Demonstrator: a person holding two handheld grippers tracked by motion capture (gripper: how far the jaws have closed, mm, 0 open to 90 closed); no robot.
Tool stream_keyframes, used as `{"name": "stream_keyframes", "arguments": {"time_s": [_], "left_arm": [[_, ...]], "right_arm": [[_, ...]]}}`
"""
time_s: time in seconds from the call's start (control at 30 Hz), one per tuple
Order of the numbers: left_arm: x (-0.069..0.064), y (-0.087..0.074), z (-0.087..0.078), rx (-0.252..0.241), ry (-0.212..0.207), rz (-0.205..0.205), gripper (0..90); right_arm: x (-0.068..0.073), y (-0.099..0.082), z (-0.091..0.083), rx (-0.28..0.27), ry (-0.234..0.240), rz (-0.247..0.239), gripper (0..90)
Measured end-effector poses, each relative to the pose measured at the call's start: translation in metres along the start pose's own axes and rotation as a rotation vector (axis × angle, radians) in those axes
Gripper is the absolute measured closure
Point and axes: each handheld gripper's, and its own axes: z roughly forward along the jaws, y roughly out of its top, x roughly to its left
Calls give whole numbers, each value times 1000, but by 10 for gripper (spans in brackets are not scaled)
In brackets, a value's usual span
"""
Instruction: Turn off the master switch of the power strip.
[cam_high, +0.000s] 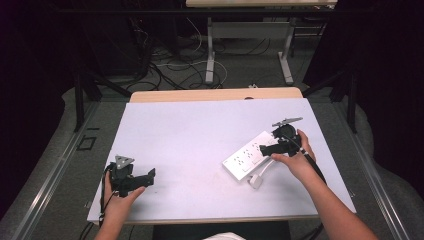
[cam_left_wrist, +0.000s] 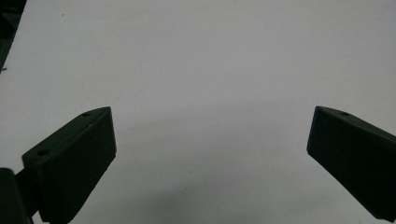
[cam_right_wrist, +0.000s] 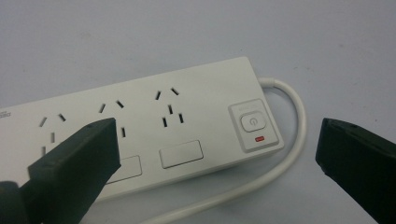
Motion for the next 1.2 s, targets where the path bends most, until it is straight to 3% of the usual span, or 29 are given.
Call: {"name": "stream_keyframes", "arguments": {"time_s": [0.4,1.2], "left_arm": [[0,0,0,-2,0,-3,13],[-1,0,0,5,1,1,12]], "right_arm": [[8,-13,-18,-29,30,-30,0],[3,-54,-40,-98,44,19,0]]}}
